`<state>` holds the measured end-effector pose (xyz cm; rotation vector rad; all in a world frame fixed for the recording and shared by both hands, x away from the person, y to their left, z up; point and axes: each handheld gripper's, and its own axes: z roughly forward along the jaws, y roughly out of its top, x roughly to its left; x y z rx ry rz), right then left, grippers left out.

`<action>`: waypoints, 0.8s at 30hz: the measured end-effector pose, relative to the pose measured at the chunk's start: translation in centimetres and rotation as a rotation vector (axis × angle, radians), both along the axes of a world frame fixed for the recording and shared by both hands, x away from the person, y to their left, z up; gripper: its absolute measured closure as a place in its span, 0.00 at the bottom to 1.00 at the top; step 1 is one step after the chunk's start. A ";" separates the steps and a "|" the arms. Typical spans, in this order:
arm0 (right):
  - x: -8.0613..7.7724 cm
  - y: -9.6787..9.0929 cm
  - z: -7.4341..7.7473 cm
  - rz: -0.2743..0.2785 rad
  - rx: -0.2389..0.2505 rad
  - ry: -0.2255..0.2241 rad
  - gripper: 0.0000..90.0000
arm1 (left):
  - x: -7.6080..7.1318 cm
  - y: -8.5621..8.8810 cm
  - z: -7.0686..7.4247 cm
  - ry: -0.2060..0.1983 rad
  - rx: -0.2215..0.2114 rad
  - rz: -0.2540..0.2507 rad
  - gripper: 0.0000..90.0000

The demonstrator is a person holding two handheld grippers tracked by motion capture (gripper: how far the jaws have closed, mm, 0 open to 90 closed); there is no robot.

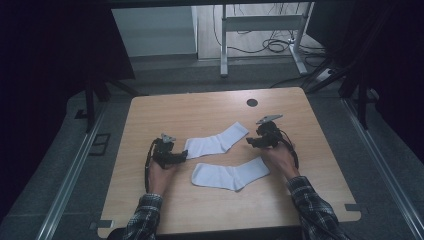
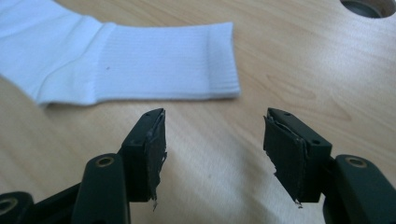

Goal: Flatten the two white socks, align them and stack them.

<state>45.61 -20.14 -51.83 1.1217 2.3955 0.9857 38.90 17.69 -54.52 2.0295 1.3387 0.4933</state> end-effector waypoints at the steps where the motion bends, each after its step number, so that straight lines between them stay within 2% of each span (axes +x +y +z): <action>1: 0.2 0.2 0.0 -0.003 0.003 -0.003 0.44 | 0.0 0.0 0.0 0.000 0.000 0.000 0.24; 7: 1.5 0.8 0.1 -0.012 0.009 -0.004 0.44 | 0.0 0.0 0.0 -0.001 0.000 0.001 0.24; 20: 3.5 2.8 -1.3 -0.023 -0.020 -0.001 0.44 | 0.0 0.0 0.0 0.000 0.000 0.001 0.25; 22: 3.7 3.2 -1.5 -0.020 -0.028 -0.001 0.46 | 0.0 0.0 0.0 0.000 0.000 0.001 0.25; 23: 3.8 3.3 -1.5 -0.017 -0.022 0.002 0.53 | 0.0 0.0 0.0 0.000 0.000 0.001 0.25; 24: 3.8 3.3 -1.5 -0.017 -0.022 0.002 0.53 | 0.0 0.0 0.0 0.000 0.000 -0.001 0.25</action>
